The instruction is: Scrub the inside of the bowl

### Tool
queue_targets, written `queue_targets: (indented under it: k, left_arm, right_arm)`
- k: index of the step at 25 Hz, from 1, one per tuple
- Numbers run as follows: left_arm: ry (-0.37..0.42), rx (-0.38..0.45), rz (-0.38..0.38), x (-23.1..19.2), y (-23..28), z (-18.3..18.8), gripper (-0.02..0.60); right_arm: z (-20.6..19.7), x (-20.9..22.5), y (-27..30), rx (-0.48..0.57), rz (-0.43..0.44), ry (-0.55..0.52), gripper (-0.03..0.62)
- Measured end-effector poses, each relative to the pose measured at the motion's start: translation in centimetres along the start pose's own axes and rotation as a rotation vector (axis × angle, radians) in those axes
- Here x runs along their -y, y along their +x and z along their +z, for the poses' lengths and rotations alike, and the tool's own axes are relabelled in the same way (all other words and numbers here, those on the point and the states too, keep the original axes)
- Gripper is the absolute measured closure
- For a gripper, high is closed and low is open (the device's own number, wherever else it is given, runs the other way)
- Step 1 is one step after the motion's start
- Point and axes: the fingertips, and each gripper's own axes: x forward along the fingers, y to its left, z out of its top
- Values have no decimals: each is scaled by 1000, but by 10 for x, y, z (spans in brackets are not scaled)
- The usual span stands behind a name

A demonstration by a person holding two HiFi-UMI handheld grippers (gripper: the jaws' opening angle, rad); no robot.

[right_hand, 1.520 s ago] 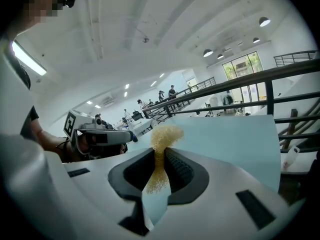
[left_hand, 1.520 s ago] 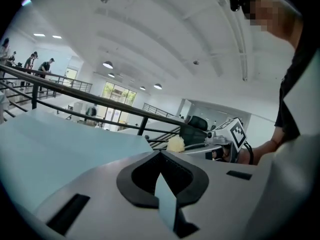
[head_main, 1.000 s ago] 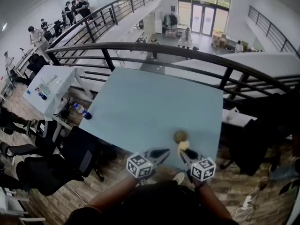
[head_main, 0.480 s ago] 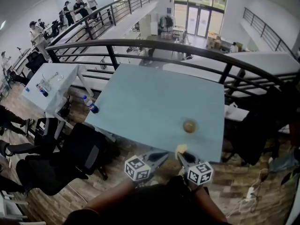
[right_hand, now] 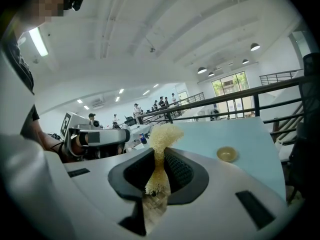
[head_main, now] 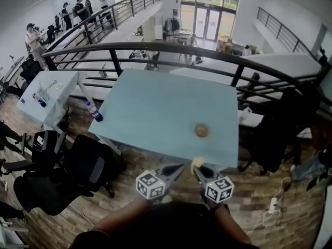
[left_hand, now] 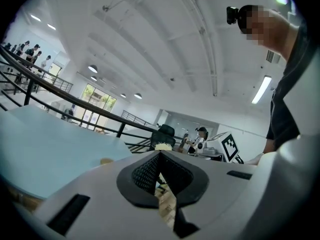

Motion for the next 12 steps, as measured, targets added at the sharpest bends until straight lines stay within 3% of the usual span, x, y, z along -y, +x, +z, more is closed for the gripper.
queue_targets:
  k: [9, 12]
  left_arm:
    - [-44, 14, 90, 45, 15, -24, 583]
    - [-60, 6, 81, 77, 26, -41, 583]
  right_arm:
    - [-19, 0, -62, -13, 6, -7, 528]
    - [-31, 3, -95, -20, -8, 1, 528]
